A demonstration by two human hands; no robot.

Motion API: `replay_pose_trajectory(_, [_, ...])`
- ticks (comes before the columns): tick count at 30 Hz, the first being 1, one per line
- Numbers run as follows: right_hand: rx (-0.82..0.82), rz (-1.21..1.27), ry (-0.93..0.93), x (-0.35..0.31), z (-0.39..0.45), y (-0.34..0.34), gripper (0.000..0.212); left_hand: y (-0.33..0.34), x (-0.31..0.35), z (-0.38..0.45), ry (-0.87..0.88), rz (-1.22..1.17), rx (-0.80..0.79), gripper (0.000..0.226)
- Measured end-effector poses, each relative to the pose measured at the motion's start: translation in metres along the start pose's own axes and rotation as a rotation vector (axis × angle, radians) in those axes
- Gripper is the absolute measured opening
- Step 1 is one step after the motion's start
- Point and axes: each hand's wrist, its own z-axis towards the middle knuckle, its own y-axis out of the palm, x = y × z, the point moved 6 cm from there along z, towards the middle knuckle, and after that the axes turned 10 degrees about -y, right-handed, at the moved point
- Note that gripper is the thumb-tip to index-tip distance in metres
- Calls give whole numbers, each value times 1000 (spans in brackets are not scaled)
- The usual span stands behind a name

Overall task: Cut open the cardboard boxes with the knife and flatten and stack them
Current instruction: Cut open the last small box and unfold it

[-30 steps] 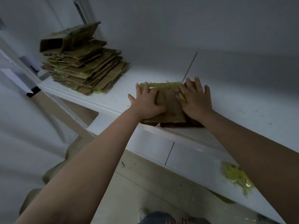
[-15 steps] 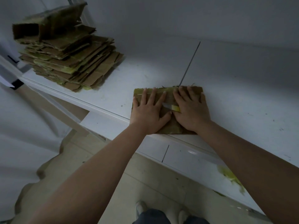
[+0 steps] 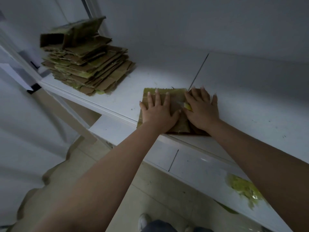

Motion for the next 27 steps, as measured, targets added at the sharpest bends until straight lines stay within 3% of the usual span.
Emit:
replay_pose_trajectory(5, [-64, 4, 13, -2, 3, 22, 67, 20, -8, 0, -3, 3, -8, 78])
replay_pose_trajectory(21, [-21, -12, 22, -4, 5, 26, 69, 25, -8, 2, -16, -26, 75, 83])
replay_pose_trajectory(24, [26, 92, 22, -3, 3, 20, 64, 26, -10, 2, -14, -31, 23, 81])
replay_pose_trajectory(27, [218, 381, 26, 5, 0, 3, 44, 19, -12, 3, 4, -124, -71, 81])
